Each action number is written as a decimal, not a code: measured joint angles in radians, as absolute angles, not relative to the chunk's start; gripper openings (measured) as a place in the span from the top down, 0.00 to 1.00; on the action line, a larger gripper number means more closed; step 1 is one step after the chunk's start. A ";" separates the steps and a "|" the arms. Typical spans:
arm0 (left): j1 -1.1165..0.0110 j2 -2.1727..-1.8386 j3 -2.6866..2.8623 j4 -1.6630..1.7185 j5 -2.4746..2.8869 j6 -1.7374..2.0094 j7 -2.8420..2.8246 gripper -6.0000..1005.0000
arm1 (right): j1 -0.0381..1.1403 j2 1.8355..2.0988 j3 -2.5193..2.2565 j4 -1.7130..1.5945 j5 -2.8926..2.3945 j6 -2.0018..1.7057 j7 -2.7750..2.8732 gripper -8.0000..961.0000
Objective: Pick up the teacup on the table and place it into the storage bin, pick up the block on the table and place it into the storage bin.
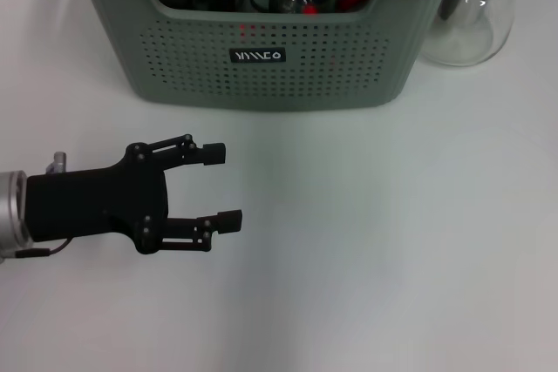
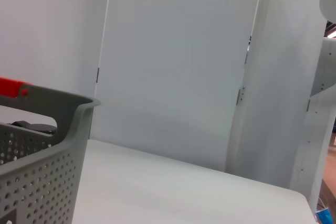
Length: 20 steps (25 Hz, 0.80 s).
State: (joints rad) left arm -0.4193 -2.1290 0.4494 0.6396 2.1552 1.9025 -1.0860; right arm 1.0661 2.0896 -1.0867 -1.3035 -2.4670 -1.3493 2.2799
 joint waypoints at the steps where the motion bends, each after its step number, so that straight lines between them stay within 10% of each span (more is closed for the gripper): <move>1: -0.420 -2.129 0.450 0.640 2.155 1.902 -1.086 0.13 | 1.079 2.089 -1.087 -1.258 -2.495 -1.295 2.289 0.82; 20: -0.438 -2.128 0.449 0.639 2.152 1.902 -1.093 0.13 | 1.127 2.097 -1.233 -0.712 -2.692 -0.590 2.309 0.80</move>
